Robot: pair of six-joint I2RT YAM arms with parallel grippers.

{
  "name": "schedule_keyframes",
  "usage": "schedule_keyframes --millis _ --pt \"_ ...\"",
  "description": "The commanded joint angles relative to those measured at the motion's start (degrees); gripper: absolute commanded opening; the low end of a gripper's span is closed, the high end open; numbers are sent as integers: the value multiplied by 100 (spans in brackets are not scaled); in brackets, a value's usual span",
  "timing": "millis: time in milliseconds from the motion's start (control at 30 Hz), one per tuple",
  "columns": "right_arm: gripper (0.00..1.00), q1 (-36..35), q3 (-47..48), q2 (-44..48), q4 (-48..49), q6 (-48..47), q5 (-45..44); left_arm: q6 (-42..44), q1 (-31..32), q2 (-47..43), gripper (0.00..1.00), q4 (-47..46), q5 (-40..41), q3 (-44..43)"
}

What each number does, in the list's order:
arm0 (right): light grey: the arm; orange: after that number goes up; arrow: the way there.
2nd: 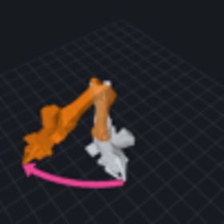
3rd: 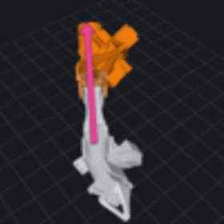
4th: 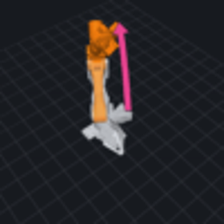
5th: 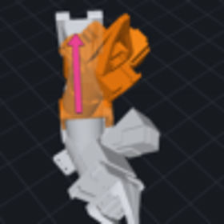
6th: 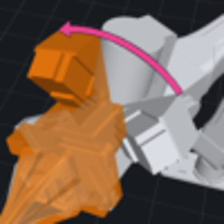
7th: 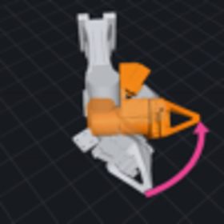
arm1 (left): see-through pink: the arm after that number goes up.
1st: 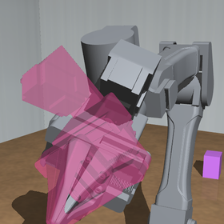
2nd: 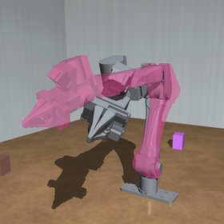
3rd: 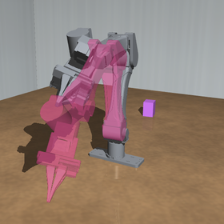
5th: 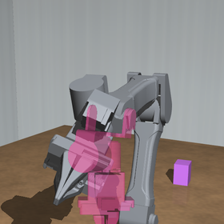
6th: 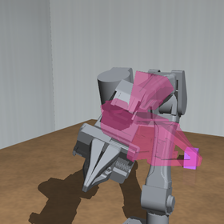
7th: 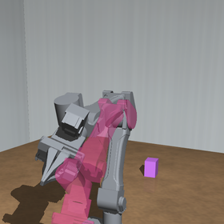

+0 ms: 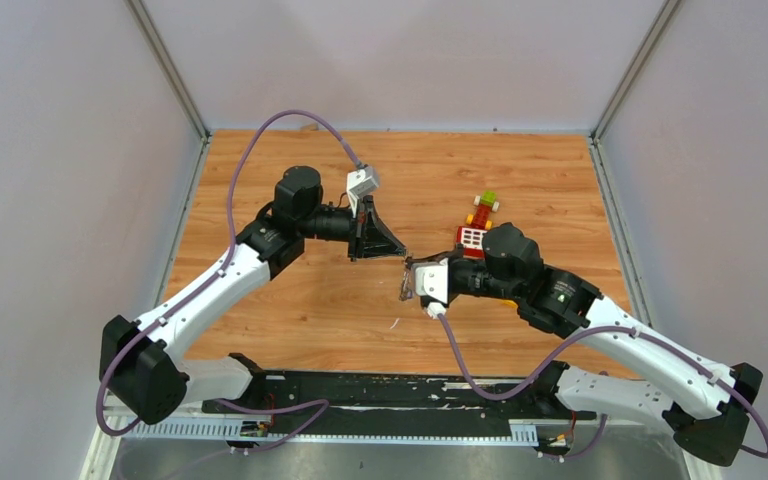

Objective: Put the keys on the keyring

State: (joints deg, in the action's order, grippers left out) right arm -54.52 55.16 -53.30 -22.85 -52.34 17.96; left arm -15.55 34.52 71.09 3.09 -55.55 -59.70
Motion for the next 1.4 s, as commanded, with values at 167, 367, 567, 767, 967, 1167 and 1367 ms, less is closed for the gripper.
schedule_keyframes --millis 167,367,567,767,967,1167,1367 --pt "0 -24 50 146 255 -86 -625 644 44 -304 0 291 -57 -103" --pt "0 32 26 330 145 -271 -824 1284 35 -388 0 955 -183 -336" --pt "0 37 -67 388 -9 -543 -538 1122 44 -305 0 933 -440 -472" --pt "0 29 -215 449 128 -671 -504 246 50 -244 0 345 -441 -365" --pt "0 29 -273 439 166 -674 -405 -108 68 -71 0 80 -382 -392" --pt "0 28 -436 547 272 -761 -227 7 72 122 0 208 -413 -489" --pt "0 30 -527 677 296 -852 -97 49 74 121 0 227 -562 -453"
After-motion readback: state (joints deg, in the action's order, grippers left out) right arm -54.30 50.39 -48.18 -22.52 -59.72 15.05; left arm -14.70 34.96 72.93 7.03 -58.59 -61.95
